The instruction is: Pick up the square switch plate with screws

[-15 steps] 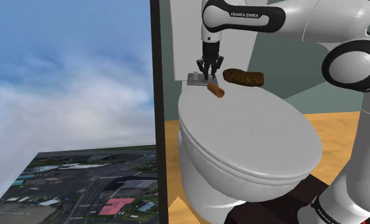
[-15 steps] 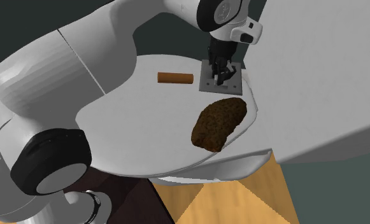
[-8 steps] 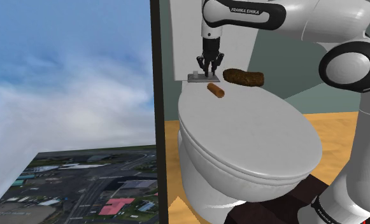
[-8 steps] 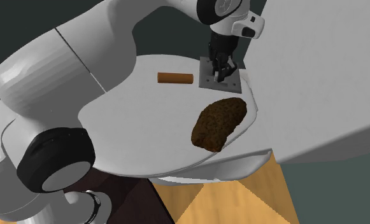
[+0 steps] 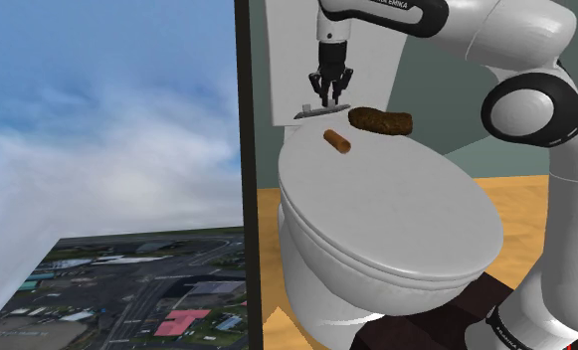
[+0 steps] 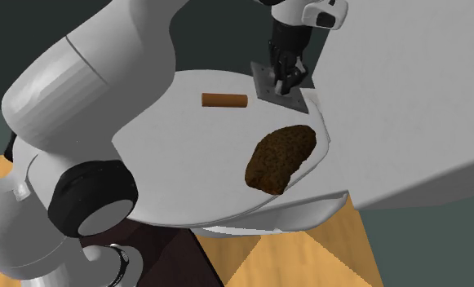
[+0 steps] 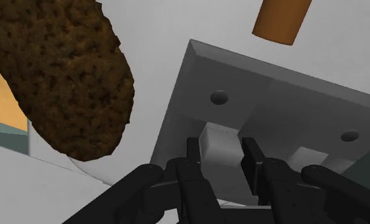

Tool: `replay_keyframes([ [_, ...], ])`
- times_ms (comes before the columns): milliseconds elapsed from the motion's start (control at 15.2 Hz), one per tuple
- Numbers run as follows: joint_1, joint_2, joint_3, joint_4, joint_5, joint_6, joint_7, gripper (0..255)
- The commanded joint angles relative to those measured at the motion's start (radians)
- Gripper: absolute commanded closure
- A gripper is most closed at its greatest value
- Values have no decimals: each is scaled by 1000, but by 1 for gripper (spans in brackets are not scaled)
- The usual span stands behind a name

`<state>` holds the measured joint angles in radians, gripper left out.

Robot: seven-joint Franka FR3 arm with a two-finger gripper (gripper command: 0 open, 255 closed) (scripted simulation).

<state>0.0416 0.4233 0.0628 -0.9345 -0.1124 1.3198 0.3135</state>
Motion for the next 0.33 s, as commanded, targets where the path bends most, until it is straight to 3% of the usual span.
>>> replay_keyframes([
  [0,5,36,-1,87,-3,-51,-3,255],
  [132,10,85,-3,197,-8,-112,-9,255],
  [264,11,90,-3,208,-8,-118,-9,255],
])
